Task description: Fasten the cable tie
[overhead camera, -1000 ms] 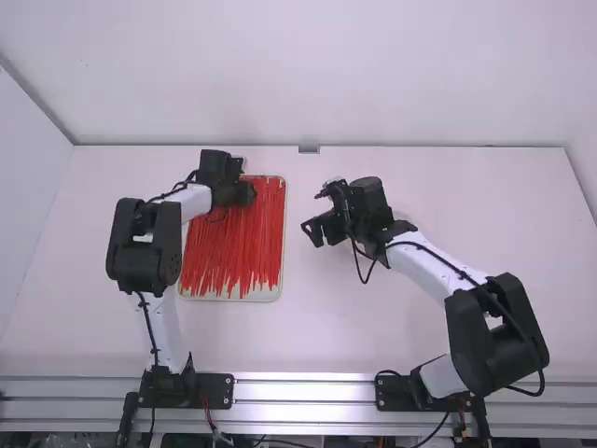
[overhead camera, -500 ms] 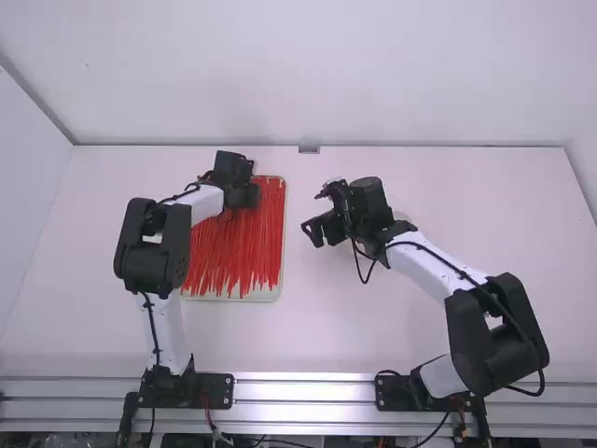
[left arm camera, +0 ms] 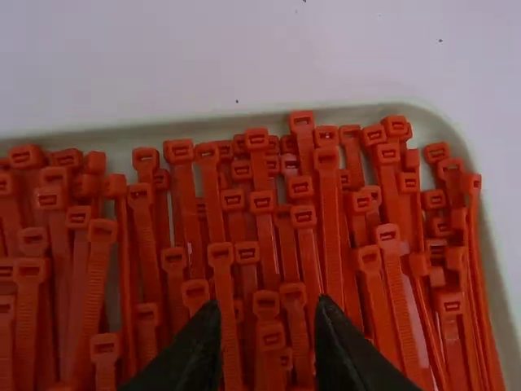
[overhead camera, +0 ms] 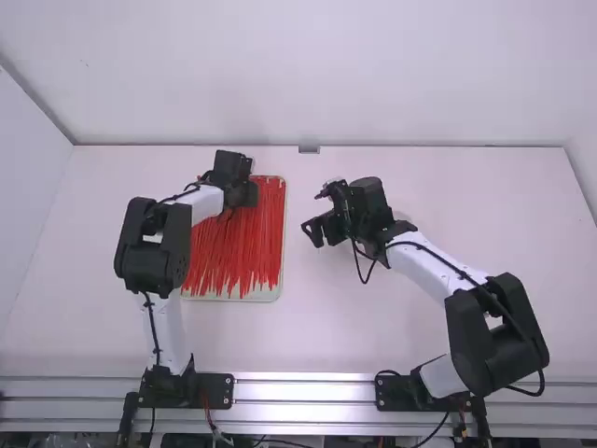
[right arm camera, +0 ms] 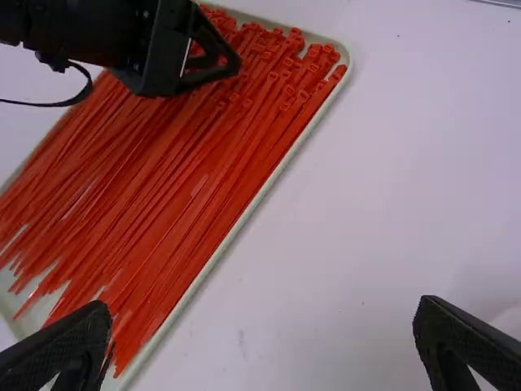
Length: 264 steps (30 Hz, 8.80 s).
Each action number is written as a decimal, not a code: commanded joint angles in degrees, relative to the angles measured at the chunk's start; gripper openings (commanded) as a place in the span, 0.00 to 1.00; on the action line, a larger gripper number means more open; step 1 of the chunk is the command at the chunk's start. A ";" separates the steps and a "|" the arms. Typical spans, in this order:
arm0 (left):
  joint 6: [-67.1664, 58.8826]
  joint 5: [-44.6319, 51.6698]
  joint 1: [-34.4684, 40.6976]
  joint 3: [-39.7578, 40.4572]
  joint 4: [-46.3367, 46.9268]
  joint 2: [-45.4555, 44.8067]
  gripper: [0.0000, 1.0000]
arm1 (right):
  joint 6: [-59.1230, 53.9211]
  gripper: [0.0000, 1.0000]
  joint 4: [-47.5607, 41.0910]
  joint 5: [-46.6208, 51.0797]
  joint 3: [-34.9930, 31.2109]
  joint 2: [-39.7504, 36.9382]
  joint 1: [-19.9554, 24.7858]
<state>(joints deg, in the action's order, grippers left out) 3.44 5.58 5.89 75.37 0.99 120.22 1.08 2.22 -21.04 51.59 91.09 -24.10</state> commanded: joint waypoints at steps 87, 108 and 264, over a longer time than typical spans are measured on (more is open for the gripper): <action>10.62 10.51 2.58 -35.78 -14.40 -52.63 0.02 | 0.17 1.00 8.46 -28.65 2.12 0.31 -0.39; 20.83 3.78 16.17 -39.12 -33.68 -52.63 0.02 | 8.31 0.77 18.67 -28.87 2.10 0.31 -0.39; 21.20 66.95 3.43 8.39 -28.74 -31.17 0.02 | -16.81 0.67 15.52 -54.38 6.78 0.31 7.89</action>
<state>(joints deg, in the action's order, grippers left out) 25.30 72.79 9.21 81.56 -28.18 89.14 -13.89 18.37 -74.65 57.32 91.07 -16.27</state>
